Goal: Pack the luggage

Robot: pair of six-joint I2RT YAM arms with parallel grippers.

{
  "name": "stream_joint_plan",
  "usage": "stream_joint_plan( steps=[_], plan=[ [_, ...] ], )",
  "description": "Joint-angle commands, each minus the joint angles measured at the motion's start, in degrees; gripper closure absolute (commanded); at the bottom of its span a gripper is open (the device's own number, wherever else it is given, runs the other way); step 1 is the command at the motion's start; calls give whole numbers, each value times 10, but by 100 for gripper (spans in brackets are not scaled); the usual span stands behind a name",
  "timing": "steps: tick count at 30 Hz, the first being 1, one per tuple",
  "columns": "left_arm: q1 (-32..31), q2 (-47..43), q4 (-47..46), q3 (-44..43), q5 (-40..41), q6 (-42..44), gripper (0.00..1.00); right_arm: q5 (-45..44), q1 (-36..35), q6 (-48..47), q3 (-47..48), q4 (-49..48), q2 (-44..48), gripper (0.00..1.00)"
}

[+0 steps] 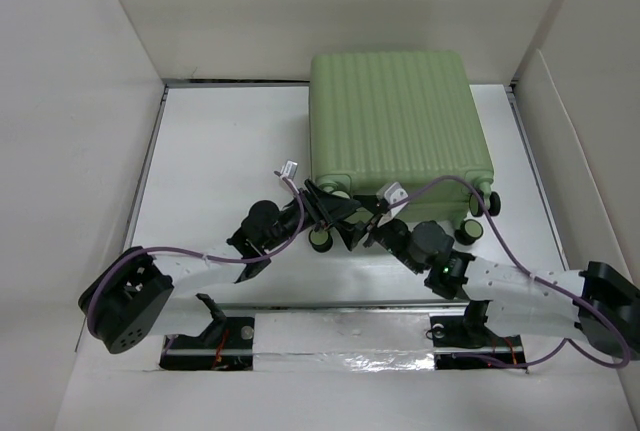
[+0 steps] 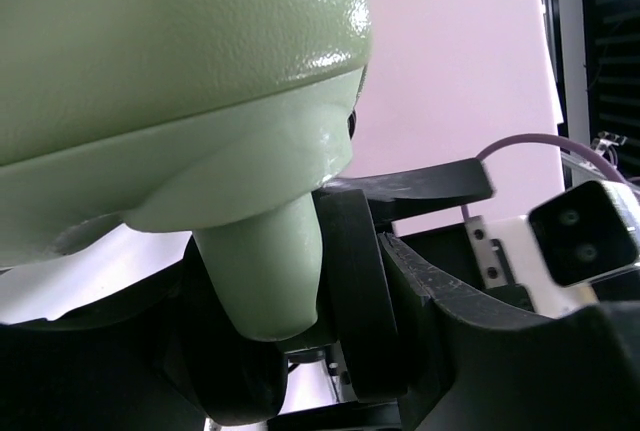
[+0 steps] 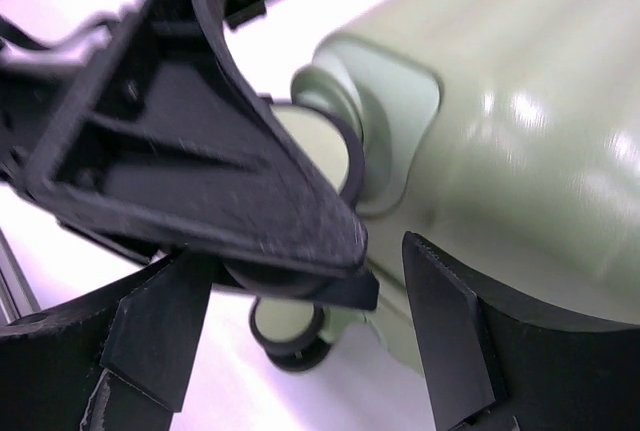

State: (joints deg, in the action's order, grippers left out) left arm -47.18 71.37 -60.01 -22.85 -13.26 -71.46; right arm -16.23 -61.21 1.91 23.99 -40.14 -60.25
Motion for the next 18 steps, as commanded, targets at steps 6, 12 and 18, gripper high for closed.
stream_joint_plan(
  steps=[6, 12, 18],
  plan=[
    [-5, -44, -122, -2, -26, -1, 59, 31, 0, 9, 26, -70, 35, 20],
    [-5, -44, -142, -4, -47, -17, 52, -4, 0, 6, 31, -115, -25, 24],
    [-10, -27, -184, 6, -77, -53, 45, -13, 0, 7, 55, -199, -107, 27]
  ],
)
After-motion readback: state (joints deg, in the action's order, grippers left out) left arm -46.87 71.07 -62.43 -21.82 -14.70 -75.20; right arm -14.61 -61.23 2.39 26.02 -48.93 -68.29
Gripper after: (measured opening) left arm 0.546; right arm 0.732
